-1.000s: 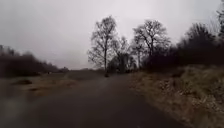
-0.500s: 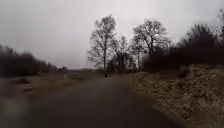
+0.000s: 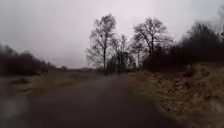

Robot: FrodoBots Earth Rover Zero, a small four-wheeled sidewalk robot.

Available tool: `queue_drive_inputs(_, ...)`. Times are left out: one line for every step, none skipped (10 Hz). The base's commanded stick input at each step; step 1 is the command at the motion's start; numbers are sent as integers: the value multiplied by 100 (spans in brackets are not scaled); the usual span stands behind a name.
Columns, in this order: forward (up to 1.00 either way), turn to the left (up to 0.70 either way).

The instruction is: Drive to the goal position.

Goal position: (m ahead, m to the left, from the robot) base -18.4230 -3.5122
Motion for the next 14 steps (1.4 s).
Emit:
queue_drive_inputs(0, 0)
queue_drive_inputs(0, 0)
queue_drive_inputs(0, 0)
queue_drive_inputs(0, 0)
queue_drive_inputs(0, 0)
queue_drive_inputs(0, 12)
queue_drive_inputs(0, 62)
queue_drive_inputs(0, 67)
queue_drive_inputs(0, 70)
queue_drive_inputs(0, 70)
queue_drive_inputs(0, 70)
queue_drive_inputs(0, 70)
queue_drive_inputs(0, 70)
queue_drive_inputs(0, 70)
